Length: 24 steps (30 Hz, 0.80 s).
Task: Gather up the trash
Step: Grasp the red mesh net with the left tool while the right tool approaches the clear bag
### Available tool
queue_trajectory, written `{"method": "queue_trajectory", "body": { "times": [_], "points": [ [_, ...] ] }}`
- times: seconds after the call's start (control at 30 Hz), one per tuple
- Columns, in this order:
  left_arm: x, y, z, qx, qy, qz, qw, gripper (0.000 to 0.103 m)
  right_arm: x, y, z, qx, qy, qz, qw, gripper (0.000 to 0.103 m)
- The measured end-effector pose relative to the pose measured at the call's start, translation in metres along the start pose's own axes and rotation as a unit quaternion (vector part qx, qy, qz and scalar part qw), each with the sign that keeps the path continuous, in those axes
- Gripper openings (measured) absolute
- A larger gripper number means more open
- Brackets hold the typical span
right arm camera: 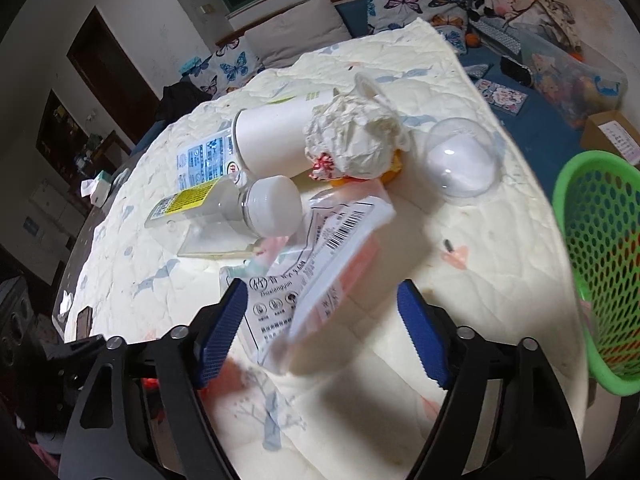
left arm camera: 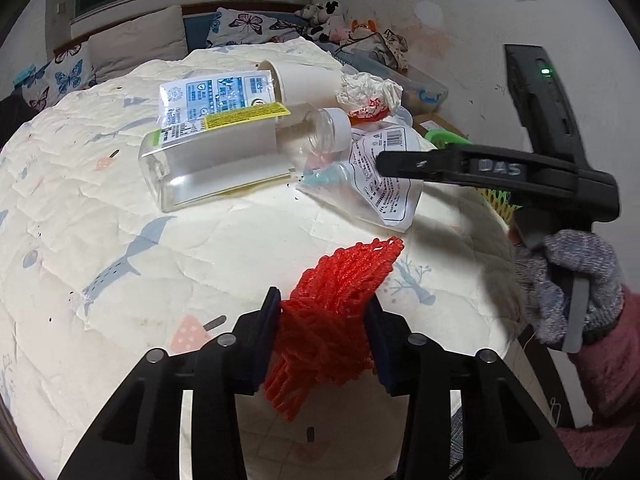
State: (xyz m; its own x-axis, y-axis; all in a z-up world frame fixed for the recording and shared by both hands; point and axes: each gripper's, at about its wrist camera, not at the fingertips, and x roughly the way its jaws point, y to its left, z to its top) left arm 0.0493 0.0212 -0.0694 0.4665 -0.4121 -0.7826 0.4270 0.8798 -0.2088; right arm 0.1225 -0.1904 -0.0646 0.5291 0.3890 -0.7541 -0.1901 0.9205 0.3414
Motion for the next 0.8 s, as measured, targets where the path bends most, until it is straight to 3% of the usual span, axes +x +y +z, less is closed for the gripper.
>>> {"method": "queue_trajectory", "body": {
  "times": [0.2,0.33,0.43,0.8],
  "points": [
    [-0.006,0.002,0.0,-0.004,-0.006,-0.003,1.0,0.031,0.016,-0.001,0.0,0.008,0.017,0.009,1.0,0.058],
    [-0.012,0.002,0.0,-0.007,-0.011,-0.004,0.9999,0.029,0.012,-0.005,-0.002,0.015,0.015,0.021,1.0,0.035],
    [-0.016,0.0,0.002,-0.007,-0.018,-0.007,0.9998,0.029,0.007,-0.007,-0.003,0.018,0.011,0.026,0.999,0.024],
    [-0.023,-0.005,0.011,-0.009,-0.032,-0.016,0.9993,0.029,-0.023,-0.011,-0.015,0.014,-0.018,0.026,0.999,0.012]
  ]
}}
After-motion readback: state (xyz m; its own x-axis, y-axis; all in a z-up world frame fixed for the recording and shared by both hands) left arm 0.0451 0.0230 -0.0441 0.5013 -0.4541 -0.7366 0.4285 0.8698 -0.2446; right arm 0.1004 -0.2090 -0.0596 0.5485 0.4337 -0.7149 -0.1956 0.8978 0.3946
